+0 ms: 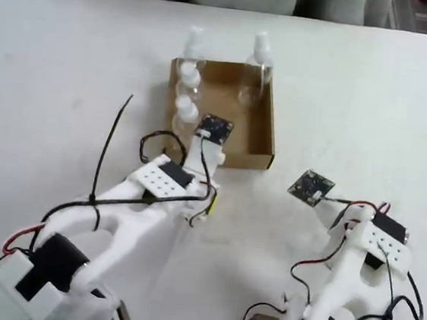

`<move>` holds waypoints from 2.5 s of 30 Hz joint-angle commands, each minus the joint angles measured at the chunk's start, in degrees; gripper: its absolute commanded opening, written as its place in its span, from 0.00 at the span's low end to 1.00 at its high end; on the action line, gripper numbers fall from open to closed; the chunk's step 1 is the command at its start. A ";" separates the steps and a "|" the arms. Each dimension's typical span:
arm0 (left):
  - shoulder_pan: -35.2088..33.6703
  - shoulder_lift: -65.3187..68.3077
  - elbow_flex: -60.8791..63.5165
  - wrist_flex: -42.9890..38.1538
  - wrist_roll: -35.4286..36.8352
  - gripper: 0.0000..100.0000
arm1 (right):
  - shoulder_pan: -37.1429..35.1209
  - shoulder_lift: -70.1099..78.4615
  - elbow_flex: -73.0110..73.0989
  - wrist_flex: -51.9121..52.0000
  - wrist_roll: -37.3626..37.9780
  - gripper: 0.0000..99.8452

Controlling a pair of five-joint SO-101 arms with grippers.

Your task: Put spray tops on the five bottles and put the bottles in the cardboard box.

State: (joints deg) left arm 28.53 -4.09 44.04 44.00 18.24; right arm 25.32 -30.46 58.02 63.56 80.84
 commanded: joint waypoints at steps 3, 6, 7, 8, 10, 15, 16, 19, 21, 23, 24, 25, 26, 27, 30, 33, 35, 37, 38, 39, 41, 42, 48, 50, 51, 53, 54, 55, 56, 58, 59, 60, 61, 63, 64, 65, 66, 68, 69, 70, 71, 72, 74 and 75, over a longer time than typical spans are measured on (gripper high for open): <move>-0.57 -3.47 0.18 -0.97 -0.79 0.02 | -1.80 3.21 -2.02 -1.45 0.70 0.37; -0.57 -3.47 0.18 -0.97 -0.79 0.02 | -1.45 4.44 -3.25 -1.45 0.79 0.37; -0.57 -3.47 0.18 -0.97 -0.79 0.02 | -1.45 5.32 -3.69 -1.45 0.79 0.37; -0.57 -3.47 0.18 -0.97 -0.79 0.02 | -1.36 6.46 -4.13 -1.45 1.14 0.37; -0.57 -3.47 0.18 -0.97 -0.79 0.02 | -1.36 9.36 -5.27 -1.01 2.81 0.37; -0.57 -3.47 0.09 -0.97 -0.88 0.02 | -0.92 16.92 -12.66 3.30 3.25 0.37; -0.57 -3.47 0.09 -0.97 -0.88 0.02 | -0.66 18.24 -14.07 3.91 3.25 0.37; -0.57 -3.47 0.09 -0.97 -0.88 0.02 | -0.48 22.29 -17.23 5.05 3.43 0.37; -0.57 -3.47 0.09 -0.97 -0.88 0.02 | -0.57 24.66 -18.20 5.32 3.43 0.37; -0.57 -3.47 0.09 -0.97 -0.88 0.02 | -0.57 26.51 -18.73 5.14 3.52 0.37; -0.57 -3.47 0.00 -0.97 -0.88 0.02 | -0.57 27.47 -19.25 5.14 3.52 0.37; -0.57 -3.47 0.00 -0.97 -0.88 0.02 | -0.57 28.44 -19.96 5.14 3.52 0.37; -0.57 -3.47 0.00 -0.97 -0.88 0.02 | -0.57 29.23 -20.40 5.14 3.52 0.37; -0.57 -3.47 0.00 -0.97 -0.88 0.02 | -0.57 30.02 -20.84 5.14 3.60 0.37; -0.57 -3.47 0.00 -0.97 -0.88 0.02 | -0.57 32.57 -21.89 5.14 3.60 0.37; -0.57 -3.47 0.00 -0.97 -0.88 0.02 | -0.66 35.30 -23.12 5.14 3.60 0.30; -0.57 -3.47 0.00 -0.97 -0.88 0.02 | -0.48 36.79 -24.35 5.32 3.60 0.21; -0.57 -3.47 0.00 -0.97 -0.88 0.02 | -0.04 37.67 -25.14 5.32 3.25 0.11; -0.57 -3.47 0.00 -0.97 -0.88 0.02 | 0.22 37.93 -25.67 5.49 3.16 0.07; -0.57 -3.47 0.00 -0.97 -0.88 0.02 | 0.31 37.93 -26.29 5.76 3.16 0.04; -0.57 -3.47 0.00 -0.97 -0.88 0.02 | 0.92 37.93 -28.48 8.48 3.16 0.02; -0.57 -3.47 0.00 -0.97 -0.88 0.02 | 1.71 37.93 -30.15 11.12 3.08 0.02; -0.57 -3.47 0.09 -0.97 -0.88 0.02 | 4.97 38.11 -47.03 24.48 -13.80 0.02; -0.57 -3.56 0.09 -0.88 -0.88 0.02 | 5.93 38.46 -50.90 26.42 -15.30 0.02; -0.57 -3.65 0.09 -0.79 -0.88 0.02 | 6.55 38.46 -51.78 26.51 -15.56 0.02; -0.57 -3.74 0.18 -0.70 -0.88 0.02 | 7.43 38.37 -53.10 26.42 -15.82 0.02; -0.57 -3.74 0.18 -0.70 -0.88 0.02 | 7.87 38.37 -53.80 26.42 -16.62 0.02; -0.57 -3.74 0.18 -0.70 -0.88 0.02 | 8.31 38.46 -54.77 26.15 -18.11 0.02; -0.57 -3.74 0.18 -0.70 -0.88 0.02 | 8.84 38.46 -55.56 25.10 -20.13 0.02; -0.57 -3.74 0.18 -0.62 -0.88 0.02 | 10.24 38.55 -56.26 21.49 -24.97 0.02; -0.57 -3.74 0.18 -0.62 -0.88 0.02 | 11.21 38.55 -56.18 19.30 -27.96 0.02; -0.57 -3.74 0.18 -0.62 -0.88 0.02 | 12.00 38.55 -55.82 17.19 -31.21 0.02; -0.57 -3.74 0.18 -0.62 -0.88 0.02 | 12.79 38.55 -55.47 15.25 -34.37 0.02; -0.57 -3.74 0.18 -0.62 -0.88 0.02 | 14.29 38.55 -54.51 12.26 -40.09 0.03; -0.57 -3.74 0.18 -0.62 -0.88 0.02 | 14.81 38.55 -53.98 10.95 -42.55 0.03; -0.57 -3.74 0.18 -0.62 -0.88 0.02 | 15.34 38.55 -53.27 9.80 -44.75 0.03; -0.57 -3.74 0.18 -0.62 -0.88 0.02 | 15.78 38.55 -52.57 8.57 -46.68 0.03; -0.57 -3.74 0.18 -0.62 -0.88 0.02 | 16.48 38.64 -50.81 6.02 -49.85 0.03; -0.57 -3.74 0.18 -0.62 -0.88 0.02 | 16.75 39.08 -49.93 4.70 -50.81 0.03; -0.57 -3.74 0.18 -0.53 -0.88 0.02 | 16.84 39.87 -49.32 3.82 -50.99 0.04; -0.66 -3.74 0.18 -0.53 -0.88 0.02 | 16.84 41.19 -49.05 3.30 -50.81 0.06; -0.66 -3.74 0.18 -0.53 -0.88 0.02 | 16.75 42.95 -49.23 3.12 -50.81 0.09; -0.66 -3.74 0.18 -0.53 -0.88 0.02 | 16.57 46.90 -50.46 2.59 -50.81 0.17; -0.66 -3.74 0.18 -0.53 -0.88 0.02 | 16.57 48.92 -51.96 2.42 -50.81 0.21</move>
State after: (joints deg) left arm 28.53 -4.09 44.04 44.00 17.89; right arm 41.41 15.52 9.14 67.08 30.64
